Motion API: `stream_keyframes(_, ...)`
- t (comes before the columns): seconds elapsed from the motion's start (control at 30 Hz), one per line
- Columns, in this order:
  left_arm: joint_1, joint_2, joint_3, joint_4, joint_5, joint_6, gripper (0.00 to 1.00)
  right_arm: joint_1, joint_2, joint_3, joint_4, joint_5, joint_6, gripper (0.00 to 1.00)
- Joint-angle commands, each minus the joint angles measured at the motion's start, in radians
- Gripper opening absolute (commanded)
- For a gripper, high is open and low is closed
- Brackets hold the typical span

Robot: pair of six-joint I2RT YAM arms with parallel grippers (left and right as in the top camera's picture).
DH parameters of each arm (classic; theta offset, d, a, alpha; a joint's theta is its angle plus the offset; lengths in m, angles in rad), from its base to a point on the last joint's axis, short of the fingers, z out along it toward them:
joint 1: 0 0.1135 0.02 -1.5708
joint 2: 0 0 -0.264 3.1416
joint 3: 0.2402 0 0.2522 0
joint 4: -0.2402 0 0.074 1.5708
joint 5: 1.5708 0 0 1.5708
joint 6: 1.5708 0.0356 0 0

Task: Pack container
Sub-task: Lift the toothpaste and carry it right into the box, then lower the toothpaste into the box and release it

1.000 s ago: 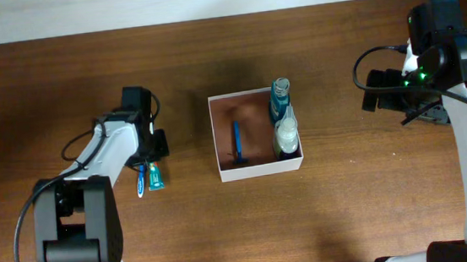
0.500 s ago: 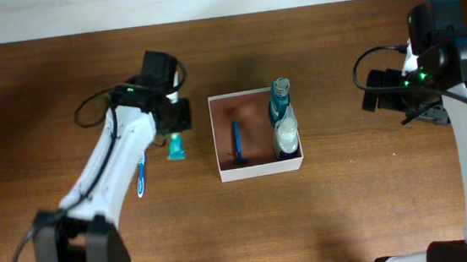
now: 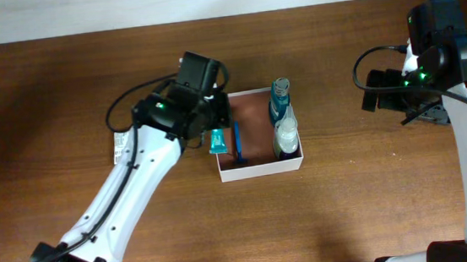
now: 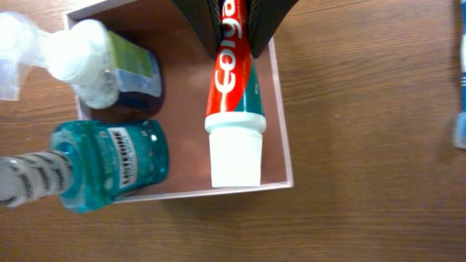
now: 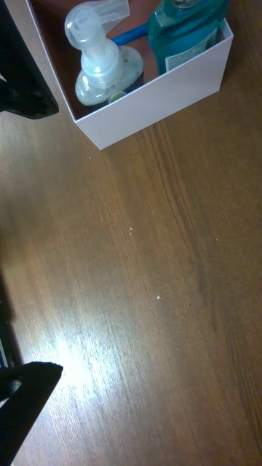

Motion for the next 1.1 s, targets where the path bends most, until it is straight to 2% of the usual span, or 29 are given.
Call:
stream_keyframes(0.0, -0.04, 0.036, 0.011, 0.032, 0.007, -0.037, 0.04, -0.006, -0.017, 0.013, 0.0, 0.012, 0.002, 0.98)
stream_keyframes(0.2, -0.059, 0.087, 0.011, 0.043, -0.005, -0.116, 0.01, -0.006, -0.017, 0.013, 0.0, 0.012, 0.002, 0.98)
stream_keyframes(0.77, -0.059, 0.266, 0.01, 0.087, -0.008, -0.119, 0.01, -0.006, -0.017, 0.013, 0.0, 0.012, 0.002, 0.98)
stream_keyframes(1.07, -0.059, 0.304, 0.01, 0.086, -0.042, -0.127, 0.01, -0.006, -0.017, 0.013, 0.001, 0.012, 0.002, 0.98)
